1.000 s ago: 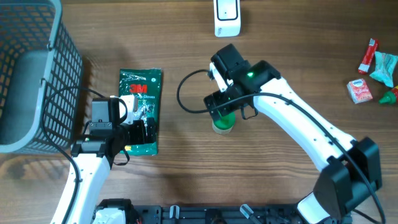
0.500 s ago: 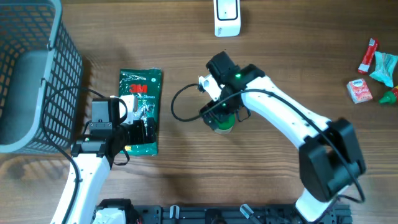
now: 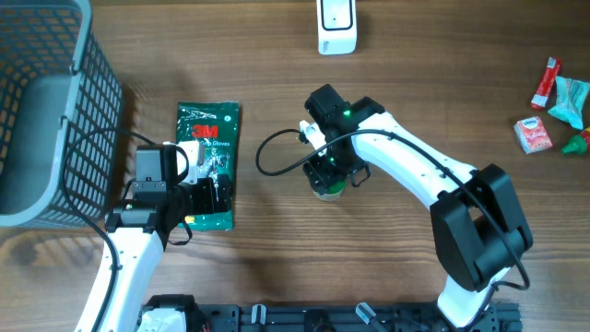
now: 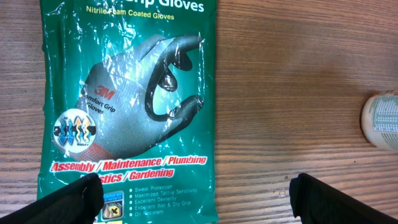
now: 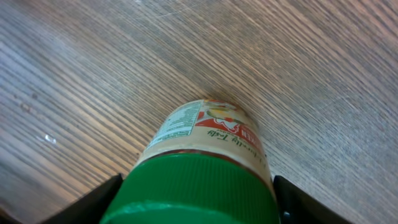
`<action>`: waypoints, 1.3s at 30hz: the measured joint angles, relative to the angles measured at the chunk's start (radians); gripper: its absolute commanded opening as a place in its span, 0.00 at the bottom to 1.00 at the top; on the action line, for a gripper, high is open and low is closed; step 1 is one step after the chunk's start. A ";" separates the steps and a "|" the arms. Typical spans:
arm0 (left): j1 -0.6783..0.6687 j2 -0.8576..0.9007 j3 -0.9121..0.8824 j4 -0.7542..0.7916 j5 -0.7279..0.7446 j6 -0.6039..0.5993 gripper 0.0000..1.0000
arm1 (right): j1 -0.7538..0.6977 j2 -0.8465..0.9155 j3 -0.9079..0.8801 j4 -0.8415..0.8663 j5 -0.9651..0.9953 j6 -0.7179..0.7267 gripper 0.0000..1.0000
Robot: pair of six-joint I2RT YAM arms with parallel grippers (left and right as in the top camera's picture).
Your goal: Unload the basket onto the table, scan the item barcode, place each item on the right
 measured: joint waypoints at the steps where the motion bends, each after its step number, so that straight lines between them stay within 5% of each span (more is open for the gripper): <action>1: 0.000 0.000 0.000 0.000 0.000 0.000 1.00 | 0.000 0.000 0.000 0.000 0.000 0.021 0.63; 10: 0.000 0.000 0.000 0.000 0.000 0.000 1.00 | -0.001 0.000 0.002 0.027 0.020 0.211 0.63; 17: 0.000 0.000 0.000 0.000 0.000 0.000 1.00 | -0.097 0.000 0.021 0.032 0.148 0.622 0.69; 24: 0.000 0.000 0.000 0.000 0.000 0.000 1.00 | -0.190 0.000 0.024 0.032 0.172 1.001 1.00; 27: 0.000 0.000 0.000 0.000 0.000 0.000 1.00 | -0.190 0.000 0.025 0.032 0.163 1.122 1.00; 33: 0.000 0.000 0.000 0.000 0.000 0.000 1.00 | -0.190 -0.019 0.101 -0.052 0.136 1.049 1.00; 39: 0.000 0.000 0.000 0.000 0.000 0.000 1.00 | -0.190 -0.180 0.190 -0.047 0.138 0.648 1.00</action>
